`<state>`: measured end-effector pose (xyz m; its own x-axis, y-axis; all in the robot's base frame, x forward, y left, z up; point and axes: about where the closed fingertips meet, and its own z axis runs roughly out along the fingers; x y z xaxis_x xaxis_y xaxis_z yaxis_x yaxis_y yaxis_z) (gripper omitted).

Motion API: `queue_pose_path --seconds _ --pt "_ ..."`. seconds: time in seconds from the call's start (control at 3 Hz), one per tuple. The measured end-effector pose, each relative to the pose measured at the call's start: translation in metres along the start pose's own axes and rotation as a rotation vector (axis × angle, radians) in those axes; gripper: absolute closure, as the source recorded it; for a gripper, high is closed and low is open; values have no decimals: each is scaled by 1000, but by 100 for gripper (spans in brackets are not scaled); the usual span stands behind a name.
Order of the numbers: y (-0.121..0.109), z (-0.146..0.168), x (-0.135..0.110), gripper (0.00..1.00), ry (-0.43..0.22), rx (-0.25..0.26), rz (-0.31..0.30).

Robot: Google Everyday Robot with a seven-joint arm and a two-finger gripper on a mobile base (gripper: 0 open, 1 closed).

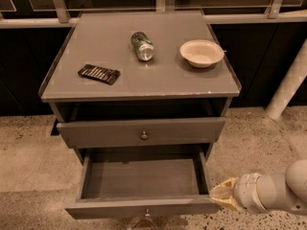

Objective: Close middle drawer

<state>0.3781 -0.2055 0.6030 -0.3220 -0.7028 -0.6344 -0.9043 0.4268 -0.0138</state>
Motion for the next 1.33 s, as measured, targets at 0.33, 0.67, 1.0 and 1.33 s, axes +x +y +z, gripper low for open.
queue_pose_path --seconds 0.33,0.67,1.0,1.33 --pt "7 15 14 100 -47 1 0" --pt "7 73 40 100 -185 -26 11" --pt "12 129 68 100 -262 -92 73" --pt "29 182 94 100 -306 -186 152"
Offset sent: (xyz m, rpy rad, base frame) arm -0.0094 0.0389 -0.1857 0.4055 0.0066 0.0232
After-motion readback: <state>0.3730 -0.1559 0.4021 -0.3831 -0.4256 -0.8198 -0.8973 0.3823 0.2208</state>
